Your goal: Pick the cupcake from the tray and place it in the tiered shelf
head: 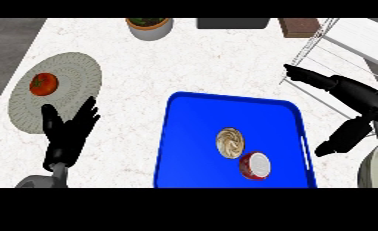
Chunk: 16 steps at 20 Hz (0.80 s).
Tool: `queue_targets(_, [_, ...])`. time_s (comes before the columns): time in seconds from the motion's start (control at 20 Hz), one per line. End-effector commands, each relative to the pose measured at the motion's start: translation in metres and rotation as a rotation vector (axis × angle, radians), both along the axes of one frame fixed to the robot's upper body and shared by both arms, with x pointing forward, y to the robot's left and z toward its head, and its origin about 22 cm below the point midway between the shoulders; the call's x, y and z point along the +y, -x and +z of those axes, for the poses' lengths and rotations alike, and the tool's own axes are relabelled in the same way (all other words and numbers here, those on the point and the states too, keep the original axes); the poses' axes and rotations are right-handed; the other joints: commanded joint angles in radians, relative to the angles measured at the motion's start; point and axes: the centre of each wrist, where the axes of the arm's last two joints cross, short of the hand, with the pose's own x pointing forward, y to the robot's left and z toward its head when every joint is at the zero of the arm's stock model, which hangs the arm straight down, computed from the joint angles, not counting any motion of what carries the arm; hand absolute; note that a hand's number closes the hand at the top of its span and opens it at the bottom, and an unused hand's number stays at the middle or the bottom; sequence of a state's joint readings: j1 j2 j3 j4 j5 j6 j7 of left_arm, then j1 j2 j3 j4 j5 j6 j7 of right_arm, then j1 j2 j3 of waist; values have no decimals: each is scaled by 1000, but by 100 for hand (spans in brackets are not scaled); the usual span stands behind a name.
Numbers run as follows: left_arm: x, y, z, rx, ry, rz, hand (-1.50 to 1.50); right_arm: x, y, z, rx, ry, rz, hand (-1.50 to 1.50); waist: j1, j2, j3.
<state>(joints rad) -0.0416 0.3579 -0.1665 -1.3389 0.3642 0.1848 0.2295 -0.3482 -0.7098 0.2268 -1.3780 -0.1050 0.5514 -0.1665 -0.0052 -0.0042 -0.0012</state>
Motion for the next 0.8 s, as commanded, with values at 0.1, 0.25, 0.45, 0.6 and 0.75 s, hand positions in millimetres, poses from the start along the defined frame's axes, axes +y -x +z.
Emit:
queue_targets(0.1, [5,-5,2,-8,-4,3,0,71,10,28,-4,131,-81,-150,0,-1,-1])
queue_targets(0.25, [3,3,-7,12,10,2,0,103,24,36,-4,160,-131,-150,2,0,-1])
queue_targets(0.45, [10,9,-8,4,6,-11,0,117,34,26,-35,298,-169,-150,9,2,1])
queue_targets(0.6, [-2,-2,9,12,8,-30,0,143,39,10,9,325,-176,-150,9,2,1])
queue_targets(0.75, [18,-1,9,-10,7,-14,0,157,26,9,24,412,-153,-150,14,4,1])
